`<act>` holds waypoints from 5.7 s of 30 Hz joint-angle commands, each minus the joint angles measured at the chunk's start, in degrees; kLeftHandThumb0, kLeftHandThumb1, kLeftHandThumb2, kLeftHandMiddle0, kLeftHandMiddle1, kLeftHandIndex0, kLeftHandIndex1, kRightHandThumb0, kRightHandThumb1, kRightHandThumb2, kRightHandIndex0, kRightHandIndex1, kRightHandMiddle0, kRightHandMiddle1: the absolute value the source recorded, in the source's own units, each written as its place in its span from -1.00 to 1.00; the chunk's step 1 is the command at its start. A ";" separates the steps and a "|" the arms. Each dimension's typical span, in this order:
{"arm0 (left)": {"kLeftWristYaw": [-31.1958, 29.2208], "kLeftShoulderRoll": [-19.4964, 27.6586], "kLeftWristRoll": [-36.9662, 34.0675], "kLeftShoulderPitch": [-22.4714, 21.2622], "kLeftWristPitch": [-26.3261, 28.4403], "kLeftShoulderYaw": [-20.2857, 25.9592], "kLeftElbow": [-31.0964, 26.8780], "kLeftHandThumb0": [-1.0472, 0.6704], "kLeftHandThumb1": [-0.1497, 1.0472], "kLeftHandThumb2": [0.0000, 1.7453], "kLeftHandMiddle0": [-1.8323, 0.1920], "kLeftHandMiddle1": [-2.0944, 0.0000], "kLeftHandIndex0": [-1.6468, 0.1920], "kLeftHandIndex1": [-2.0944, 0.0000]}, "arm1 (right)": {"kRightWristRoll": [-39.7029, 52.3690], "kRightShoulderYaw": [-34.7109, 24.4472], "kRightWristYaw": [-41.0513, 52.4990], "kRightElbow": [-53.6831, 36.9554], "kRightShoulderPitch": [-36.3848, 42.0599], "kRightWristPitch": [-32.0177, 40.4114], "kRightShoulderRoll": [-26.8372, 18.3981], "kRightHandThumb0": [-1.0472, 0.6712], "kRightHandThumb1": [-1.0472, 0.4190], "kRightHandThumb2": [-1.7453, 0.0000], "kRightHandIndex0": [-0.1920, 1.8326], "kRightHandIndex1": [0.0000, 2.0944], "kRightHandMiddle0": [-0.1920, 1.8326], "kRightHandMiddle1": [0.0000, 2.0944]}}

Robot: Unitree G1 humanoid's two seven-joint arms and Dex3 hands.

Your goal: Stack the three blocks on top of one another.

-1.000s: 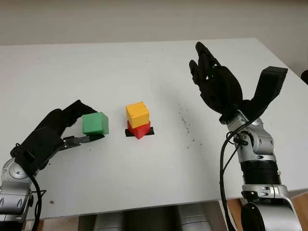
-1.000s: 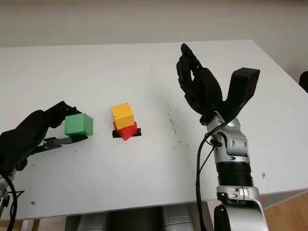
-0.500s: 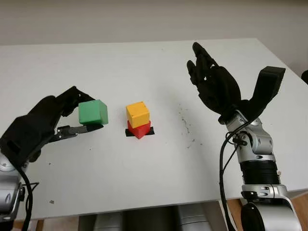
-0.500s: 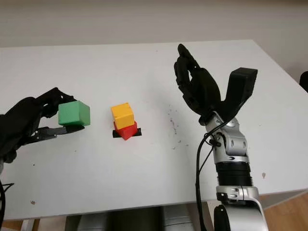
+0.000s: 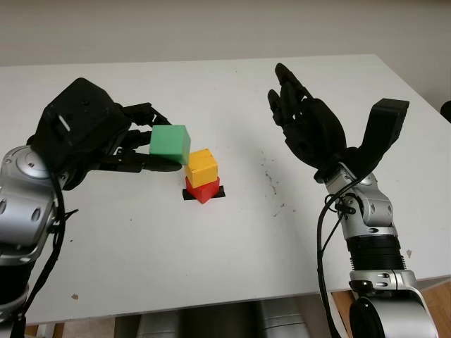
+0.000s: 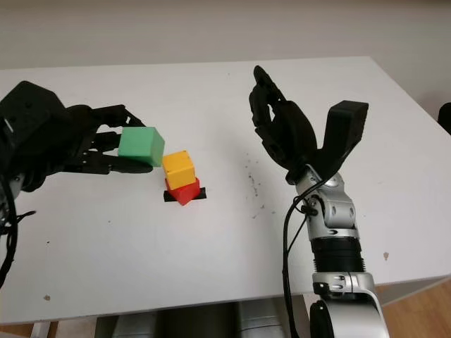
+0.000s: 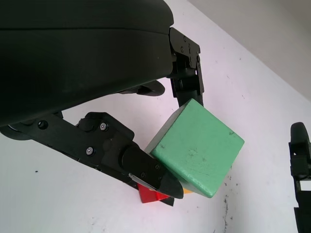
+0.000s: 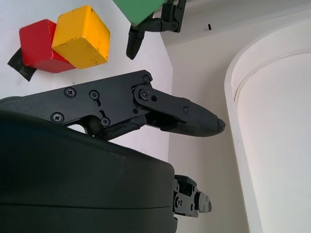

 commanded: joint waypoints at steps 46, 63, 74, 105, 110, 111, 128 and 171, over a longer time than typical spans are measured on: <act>5.41 -7.95 1.17 -8.49 9.47 -5.03 5.66 -0.09 0.89 -0.94 0.42 0.91 0.39 -0.70 | -0.90 0.94 -1.69 -1.47 1.18 -0.38 1.40 -0.45 -1.00 0.29 -0.96 -0.95 -0.88 -0.94; 4.11 -6.61 1.65 -7.91 5.66 -6.85 6.95 -0.15 0.89 -0.94 0.44 0.93 0.41 -0.63 | -0.54 0.74 -1.97 -1.80 1.36 0.29 1.54 -0.45 -1.00 0.31 -0.96 -0.95 -0.89 -0.95; 3.57 -5.97 2.13 -7.85 4.83 -7.47 7.25 -0.20 0.84 -0.95 0.45 0.93 0.37 -0.59 | -0.81 0.81 -1.95 -1.44 1.09 -0.01 1.42 -0.46 -1.00 0.31 -0.95 -0.94 -0.88 -0.94; 1.22 -6.32 1.98 -7.96 7.55 -7.06 7.69 -0.33 0.70 -0.94 0.72 0.96 0.54 0.23 | -0.55 0.72 -2.33 -1.76 1.27 0.88 1.61 -0.46 -1.00 0.38 -0.96 -0.95 -0.88 -0.95; 1.15 -5.94 1.89 -8.10 7.60 -7.72 7.68 -0.37 0.70 -0.94 0.80 0.96 0.60 0.47 | -0.33 0.63 -2.20 -1.85 1.44 0.77 1.59 -0.45 -1.00 0.39 -0.96 -0.95 -0.88 -0.95; 1.04 -5.79 1.96 -8.17 7.64 -7.97 7.65 -0.37 0.70 -0.94 0.81 0.95 0.60 0.51 | -0.31 0.63 -2.19 -1.90 1.46 0.79 1.58 -0.45 -1.00 0.38 -0.96 -0.95 -0.88 -0.95; -4.41 -2.41 0.14 -6.36 2.68 -6.68 5.66 -0.72 0.71 -0.94 1.00 1.00 0.99 0.99 | -0.21 0.60 -1.94 -1.89 1.42 1.34 1.40 -0.48 -1.00 0.41 -0.96 -0.95 -0.89 -0.95; 30.98 -27.47 2.86 26.30 -42.46 19.62 1.12 -0.62 1.00 -0.24 1.00 1.00 1.00 1.00 | -8.96 3.57 -0.32 10.42 -2.01 -10.75 0.68 -0.80 -1.00 0.06 -1.00 -1.00 -1.00 -1.00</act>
